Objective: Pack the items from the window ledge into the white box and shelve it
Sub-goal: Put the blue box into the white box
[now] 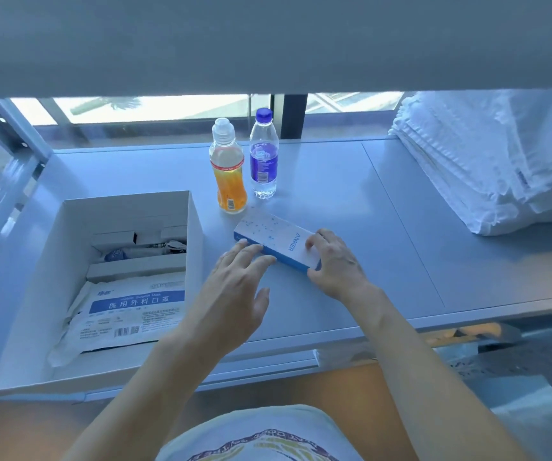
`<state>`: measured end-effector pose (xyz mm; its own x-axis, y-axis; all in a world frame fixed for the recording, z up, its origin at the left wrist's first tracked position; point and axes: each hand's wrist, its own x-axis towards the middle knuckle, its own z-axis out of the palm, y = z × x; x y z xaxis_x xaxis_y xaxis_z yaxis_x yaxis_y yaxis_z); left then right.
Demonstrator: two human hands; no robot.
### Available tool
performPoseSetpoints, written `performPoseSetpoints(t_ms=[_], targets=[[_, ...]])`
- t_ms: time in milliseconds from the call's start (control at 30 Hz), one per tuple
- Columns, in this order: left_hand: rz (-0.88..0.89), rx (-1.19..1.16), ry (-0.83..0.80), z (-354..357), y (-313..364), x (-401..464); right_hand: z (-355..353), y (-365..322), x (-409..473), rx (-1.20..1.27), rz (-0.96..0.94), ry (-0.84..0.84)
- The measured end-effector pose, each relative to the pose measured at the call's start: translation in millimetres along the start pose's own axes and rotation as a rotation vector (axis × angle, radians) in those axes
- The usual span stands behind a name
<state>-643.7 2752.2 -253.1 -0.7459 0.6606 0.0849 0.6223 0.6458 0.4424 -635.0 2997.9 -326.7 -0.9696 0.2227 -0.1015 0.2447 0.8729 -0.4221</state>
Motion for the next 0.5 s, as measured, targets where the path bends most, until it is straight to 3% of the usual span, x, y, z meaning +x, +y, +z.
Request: performPoseSetpoints(t_ms=[500], targets=[[0.023,0.289,-0.388,95,27,19,-10,53,-118,0.176,0.087,0.052]])
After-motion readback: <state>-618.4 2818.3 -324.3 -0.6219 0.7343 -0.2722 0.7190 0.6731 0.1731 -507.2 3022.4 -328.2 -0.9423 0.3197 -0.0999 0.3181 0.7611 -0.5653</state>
